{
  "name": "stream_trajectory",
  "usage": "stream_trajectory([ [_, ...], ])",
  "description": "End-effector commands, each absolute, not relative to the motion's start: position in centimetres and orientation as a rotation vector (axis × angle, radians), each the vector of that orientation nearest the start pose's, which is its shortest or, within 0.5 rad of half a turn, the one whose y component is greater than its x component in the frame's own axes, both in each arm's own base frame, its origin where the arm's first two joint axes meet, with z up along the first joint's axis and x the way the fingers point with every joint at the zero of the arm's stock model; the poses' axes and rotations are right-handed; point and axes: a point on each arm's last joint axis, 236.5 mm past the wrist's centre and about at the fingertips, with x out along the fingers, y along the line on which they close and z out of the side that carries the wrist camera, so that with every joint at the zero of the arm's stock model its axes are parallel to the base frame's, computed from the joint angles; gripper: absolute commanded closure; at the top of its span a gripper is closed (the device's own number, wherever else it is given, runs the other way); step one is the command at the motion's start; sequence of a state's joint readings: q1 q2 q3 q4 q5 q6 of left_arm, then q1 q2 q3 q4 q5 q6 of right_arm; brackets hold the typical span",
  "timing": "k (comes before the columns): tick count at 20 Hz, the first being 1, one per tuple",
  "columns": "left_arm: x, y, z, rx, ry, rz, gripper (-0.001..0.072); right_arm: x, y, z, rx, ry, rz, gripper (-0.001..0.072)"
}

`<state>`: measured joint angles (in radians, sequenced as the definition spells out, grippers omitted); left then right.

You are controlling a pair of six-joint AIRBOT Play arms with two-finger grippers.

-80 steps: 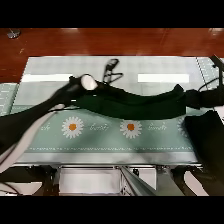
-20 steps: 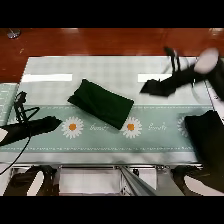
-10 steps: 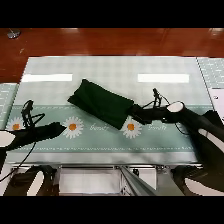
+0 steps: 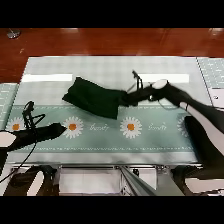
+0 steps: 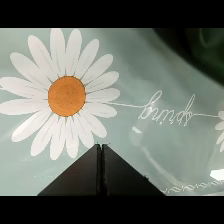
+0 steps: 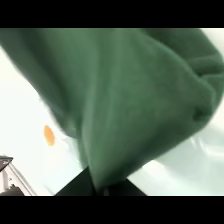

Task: Fold the shirts.

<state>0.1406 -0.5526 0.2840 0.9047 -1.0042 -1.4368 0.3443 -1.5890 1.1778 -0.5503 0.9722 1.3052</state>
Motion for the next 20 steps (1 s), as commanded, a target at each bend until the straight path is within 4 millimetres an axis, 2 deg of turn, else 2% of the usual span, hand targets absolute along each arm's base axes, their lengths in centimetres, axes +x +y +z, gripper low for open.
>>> stream_trajectory([
  [1,21.6,-9.4,-4.4,-0.629,1.152,-0.216,0.0689,41.5,28.0,6.2,0.366,1.225,0.703,0.0681],
  [3,21.6,-9.4,-4.4,-0.629,1.152,-0.216,0.0689,43.3,25.7,12.1,0.321,1.151,0.684,0.0681],
  [5,21.4,-9.5,-4.6,-0.630,1.159,-0.217,0.0689,44.0,23.0,16.8,0.302,1.099,0.670,0.0681],
  [8,21.1,-9.6,-4.6,-0.630,1.171,-0.223,0.0689,43.9,17.2,20.8,0.289,1.081,0.583,0.0681],
  [11,20.7,-9.8,-4.7,-0.631,1.190,-0.232,0.0689,42.6,10.0,22.2,0.355,1.102,0.453,0.0681],
  [14,19.9,-10.2,-4.8,-0.632,1.224,-0.250,0.0689,39.6,2.3,22.8,0.443,1.161,0.276,0.0681],
  [16,19.9,-10.2,-4.8,-0.630,1.225,-0.252,0.0688,37.3,-3.0,23.3,0.489,1.151,0.089,0.0681],
  [18,20.0,-10.2,-4.8,-0.629,1.218,-0.248,0.0689,34.6,-6.9,23.7,0.522,1.120,-0.055,0.0681],
  [20,20.4,-10.0,-4.7,-0.629,1.202,-0.241,0.0689,31.2,-9.5,23.2,0.532,1.121,-0.170,0.0681],
])
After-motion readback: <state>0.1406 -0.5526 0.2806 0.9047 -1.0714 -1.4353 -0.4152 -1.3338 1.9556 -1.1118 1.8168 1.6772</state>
